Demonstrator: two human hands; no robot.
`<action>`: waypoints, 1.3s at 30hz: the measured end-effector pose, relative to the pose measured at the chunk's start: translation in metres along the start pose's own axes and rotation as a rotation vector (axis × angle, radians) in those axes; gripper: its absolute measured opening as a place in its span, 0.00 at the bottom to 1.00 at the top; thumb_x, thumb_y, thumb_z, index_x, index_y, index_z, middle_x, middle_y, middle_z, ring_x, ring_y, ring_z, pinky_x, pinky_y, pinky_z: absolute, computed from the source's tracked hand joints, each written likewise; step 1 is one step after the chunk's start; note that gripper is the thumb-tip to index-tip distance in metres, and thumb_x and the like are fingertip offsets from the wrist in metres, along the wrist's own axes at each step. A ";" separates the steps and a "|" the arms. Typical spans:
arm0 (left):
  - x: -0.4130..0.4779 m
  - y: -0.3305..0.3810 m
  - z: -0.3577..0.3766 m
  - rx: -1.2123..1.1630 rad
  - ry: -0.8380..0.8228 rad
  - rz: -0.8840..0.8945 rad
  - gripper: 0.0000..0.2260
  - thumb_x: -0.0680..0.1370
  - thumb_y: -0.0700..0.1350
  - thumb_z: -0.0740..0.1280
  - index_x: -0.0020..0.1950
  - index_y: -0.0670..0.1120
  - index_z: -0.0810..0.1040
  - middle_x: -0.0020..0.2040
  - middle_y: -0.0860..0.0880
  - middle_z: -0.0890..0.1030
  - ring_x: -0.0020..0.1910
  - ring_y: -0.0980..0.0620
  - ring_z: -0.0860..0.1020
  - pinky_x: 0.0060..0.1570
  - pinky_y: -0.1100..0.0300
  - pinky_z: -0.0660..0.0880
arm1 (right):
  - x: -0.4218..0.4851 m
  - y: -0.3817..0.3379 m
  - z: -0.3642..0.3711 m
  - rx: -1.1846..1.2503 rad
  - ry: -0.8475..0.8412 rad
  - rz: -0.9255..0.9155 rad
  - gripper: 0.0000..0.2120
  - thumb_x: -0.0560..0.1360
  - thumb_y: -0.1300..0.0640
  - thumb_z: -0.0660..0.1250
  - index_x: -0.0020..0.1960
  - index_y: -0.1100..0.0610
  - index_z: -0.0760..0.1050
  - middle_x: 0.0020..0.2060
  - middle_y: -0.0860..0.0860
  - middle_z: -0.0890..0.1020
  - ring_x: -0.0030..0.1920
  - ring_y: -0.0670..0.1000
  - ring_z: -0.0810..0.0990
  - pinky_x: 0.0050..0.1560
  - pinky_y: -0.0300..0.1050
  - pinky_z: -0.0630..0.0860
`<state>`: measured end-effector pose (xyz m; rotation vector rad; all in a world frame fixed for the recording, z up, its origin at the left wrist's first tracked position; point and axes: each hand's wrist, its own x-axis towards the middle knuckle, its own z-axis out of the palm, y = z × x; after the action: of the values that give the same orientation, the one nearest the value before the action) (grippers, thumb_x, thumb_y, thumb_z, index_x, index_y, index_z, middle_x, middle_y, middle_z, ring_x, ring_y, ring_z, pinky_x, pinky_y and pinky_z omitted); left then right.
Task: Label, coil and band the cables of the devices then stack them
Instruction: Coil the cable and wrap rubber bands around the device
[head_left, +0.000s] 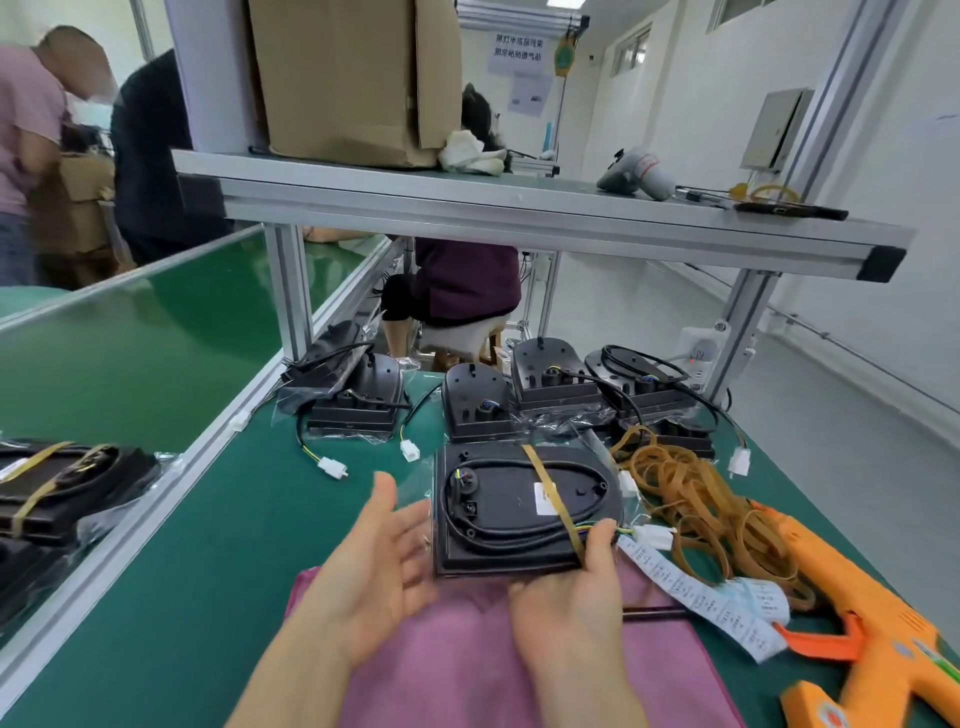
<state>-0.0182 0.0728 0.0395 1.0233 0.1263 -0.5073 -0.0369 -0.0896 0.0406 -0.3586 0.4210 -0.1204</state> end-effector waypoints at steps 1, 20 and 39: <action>-0.002 -0.008 0.006 0.035 -0.001 0.034 0.33 0.69 0.67 0.61 0.65 0.48 0.78 0.60 0.46 0.82 0.57 0.45 0.81 0.59 0.47 0.75 | -0.002 0.002 0.001 0.016 0.002 0.000 0.22 0.78 0.40 0.56 0.53 0.55 0.80 0.50 0.55 0.85 0.40 0.54 0.86 0.38 0.50 0.79; 0.031 0.064 -0.030 0.533 -0.163 0.024 0.24 0.62 0.49 0.77 0.58 0.53 0.82 0.49 0.47 0.84 0.43 0.52 0.82 0.43 0.53 0.80 | -0.001 -0.054 -0.031 -0.544 -0.149 0.007 0.45 0.62 0.31 0.62 0.70 0.58 0.67 0.64 0.56 0.76 0.59 0.51 0.78 0.57 0.47 0.73; 0.118 0.077 0.047 1.134 -0.106 0.079 0.23 0.77 0.62 0.63 0.63 0.48 0.77 0.60 0.52 0.78 0.57 0.53 0.77 0.58 0.54 0.74 | 0.043 -0.052 -0.025 -1.032 -0.246 0.253 0.24 0.62 0.54 0.79 0.53 0.62 0.78 0.48 0.60 0.85 0.46 0.57 0.85 0.48 0.50 0.80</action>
<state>0.1142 0.0246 0.0855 2.0884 -0.3421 -0.5587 -0.0100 -0.1537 0.0219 -1.3135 0.2514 0.4075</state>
